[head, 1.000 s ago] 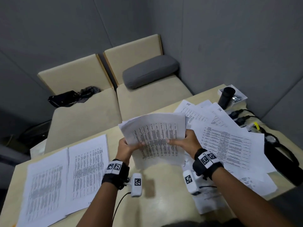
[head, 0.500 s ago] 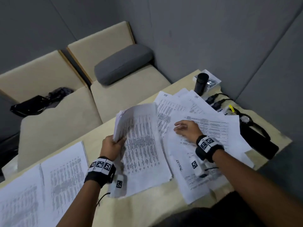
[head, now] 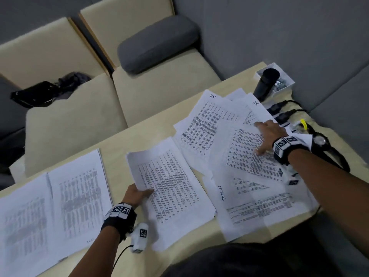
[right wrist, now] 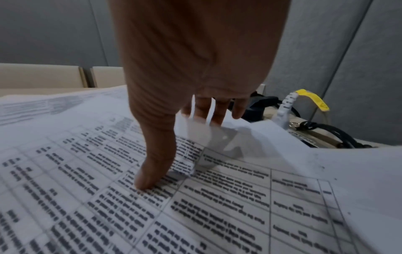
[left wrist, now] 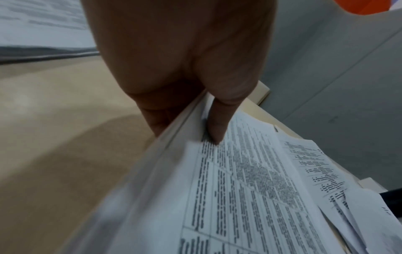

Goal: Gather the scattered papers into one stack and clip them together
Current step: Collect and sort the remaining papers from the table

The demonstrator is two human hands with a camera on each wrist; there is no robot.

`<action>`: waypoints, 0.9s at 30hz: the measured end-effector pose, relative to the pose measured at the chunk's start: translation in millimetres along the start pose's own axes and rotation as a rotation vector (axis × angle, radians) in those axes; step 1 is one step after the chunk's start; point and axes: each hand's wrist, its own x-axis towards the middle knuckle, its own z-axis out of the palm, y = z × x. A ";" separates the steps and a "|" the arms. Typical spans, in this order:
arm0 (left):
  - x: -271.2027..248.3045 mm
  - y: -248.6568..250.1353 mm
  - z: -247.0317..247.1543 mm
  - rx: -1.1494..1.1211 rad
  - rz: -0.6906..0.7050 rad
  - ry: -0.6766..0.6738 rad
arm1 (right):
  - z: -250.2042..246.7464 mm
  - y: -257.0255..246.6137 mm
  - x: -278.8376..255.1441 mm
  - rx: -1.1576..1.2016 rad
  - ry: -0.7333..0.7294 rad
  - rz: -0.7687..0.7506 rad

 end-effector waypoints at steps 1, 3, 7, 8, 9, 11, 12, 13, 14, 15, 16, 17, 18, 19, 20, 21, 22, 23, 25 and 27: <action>0.2 -4.4 1.8 -0.005 -0.010 0.005 | 0.3 -1.1 1.3 -0.022 -0.016 0.009; -0.4 -11.9 5.2 -0.004 -0.015 0.037 | -0.2 -1.9 1.2 0.003 -0.059 -0.024; -0.9 -18.2 9.6 -0.030 -0.024 0.085 | -5.0 -12.2 -11.9 -0.111 -0.056 -0.310; -1.5 -17.5 10.1 -0.030 -0.027 0.088 | -4.1 -15.5 -15.2 -0.147 -0.028 -0.392; -1.1 -17.9 10.6 -0.036 -0.024 0.089 | -1.2 -17.8 -17.5 -0.148 -0.005 -0.454; 0.4 -18.7 10.7 -0.037 -0.026 0.096 | 4.5 -23.0 -24.0 -0.085 0.001 -0.507; 0.0 -18.5 10.3 -0.033 -0.028 0.096 | 8.2 -26.0 -27.4 -0.100 -0.014 -0.506; 0.9 -19.5 10.7 -0.033 -0.026 0.093 | 12.6 -29.3 -30.2 -0.132 -0.032 -0.497; 0.2 -19.3 10.9 -0.035 -0.025 0.090 | 16.5 -32.9 -33.3 -0.163 -0.032 -0.489; -0.3 -19.4 11.1 -0.040 -0.022 0.085 | 19.5 -36.6 -35.6 -0.179 -0.024 -0.469; -1.1 -18.9 11.1 -0.040 -0.022 0.082 | 20.9 -39.9 -37.7 -0.189 -0.014 -0.440; -1.5 -19.8 11.0 -0.040 -0.018 0.079 | 21.4 -42.2 -38.6 -0.209 -0.009 -0.403; -2.2 -20.1 10.9 -0.037 -0.021 0.075 | 20.3 -44.4 -39.4 -0.242 -0.010 -0.372; -2.1 -21.4 10.5 -0.036 -0.019 0.074 | 19.0 -46.2 -40.1 -0.262 -0.012 -0.350; -2.8 -22.2 10.0 -0.029 -0.024 0.070 | 17.8 -47.2 -40.9 -0.258 -0.015 -0.335; -2.4 -24.2 9.9 -0.023 -0.021 0.067 | 16.2 -47.6 -41.9 -0.244 -0.010 -0.332; -2.2 -25.5 9.9 -0.018 -0.020 0.063 | 14.8 -48.1 -43.1 -0.236 -0.009 -0.328; -1.6 -27.0 10.2 -0.013 -0.020 0.058 | 13.9 -48.7 -43.6 -0.235 -0.014 -0.323; 0.0 -30.8 11.6 0.009 -0.010 0.053 | 12.6 -49.7 -44.6 -0.263 -0.047 -0.290; 1.2 -34.4 12.1 0.036 0.002 0.052 | 10.6 -52.7 -47.3 -0.326 -0.077 -0.263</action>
